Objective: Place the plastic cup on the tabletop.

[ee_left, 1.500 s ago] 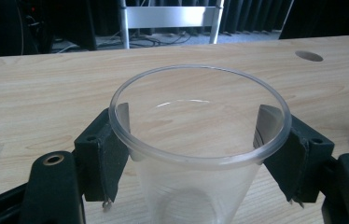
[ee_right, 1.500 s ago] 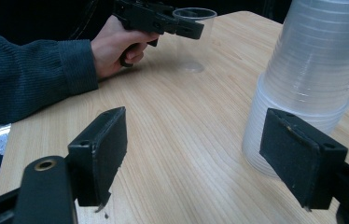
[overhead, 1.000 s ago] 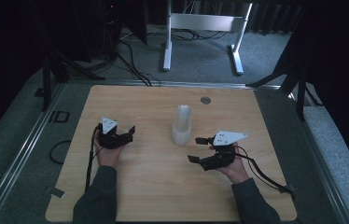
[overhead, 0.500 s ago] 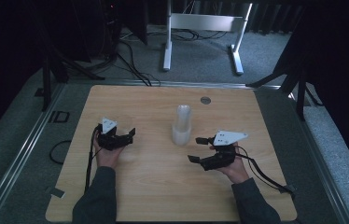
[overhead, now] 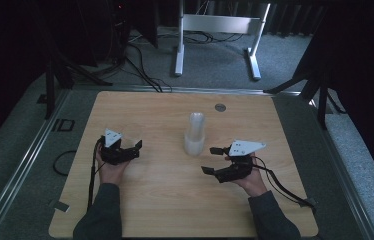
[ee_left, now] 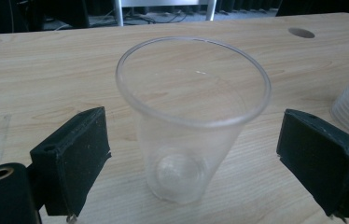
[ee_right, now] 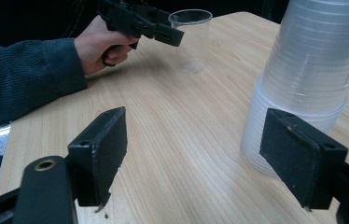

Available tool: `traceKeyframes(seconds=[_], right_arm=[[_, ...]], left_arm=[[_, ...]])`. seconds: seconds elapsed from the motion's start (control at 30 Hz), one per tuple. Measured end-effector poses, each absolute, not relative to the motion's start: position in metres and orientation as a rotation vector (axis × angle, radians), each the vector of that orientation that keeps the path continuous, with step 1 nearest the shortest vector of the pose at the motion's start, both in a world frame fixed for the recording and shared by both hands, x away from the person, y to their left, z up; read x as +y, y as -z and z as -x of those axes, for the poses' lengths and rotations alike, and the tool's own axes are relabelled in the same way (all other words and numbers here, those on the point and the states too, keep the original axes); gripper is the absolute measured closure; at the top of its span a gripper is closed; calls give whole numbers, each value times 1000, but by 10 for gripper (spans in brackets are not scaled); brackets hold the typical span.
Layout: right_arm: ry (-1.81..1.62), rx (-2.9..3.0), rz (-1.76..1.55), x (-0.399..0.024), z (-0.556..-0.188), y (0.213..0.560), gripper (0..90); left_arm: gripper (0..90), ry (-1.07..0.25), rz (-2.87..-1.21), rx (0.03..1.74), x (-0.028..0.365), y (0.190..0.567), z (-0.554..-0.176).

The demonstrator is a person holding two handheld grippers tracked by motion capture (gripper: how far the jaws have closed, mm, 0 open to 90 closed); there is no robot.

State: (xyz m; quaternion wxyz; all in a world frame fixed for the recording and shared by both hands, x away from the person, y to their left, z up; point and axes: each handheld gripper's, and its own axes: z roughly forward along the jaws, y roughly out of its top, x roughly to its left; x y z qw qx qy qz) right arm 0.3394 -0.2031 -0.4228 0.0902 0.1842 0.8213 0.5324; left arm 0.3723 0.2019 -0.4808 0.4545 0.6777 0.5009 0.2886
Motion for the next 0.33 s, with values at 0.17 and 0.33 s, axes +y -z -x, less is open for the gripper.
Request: traceKeyframes(seconds=[0.17,0.33], right_arm=[[-1583,2442,-547,-203,-339,423,229],[-1579,2442,-547,-204,-340,422,228]], left_arm=[[91,-711,-1667,1230,204,480,-367],[91,-710,-1654,1237,205,482,-362]])
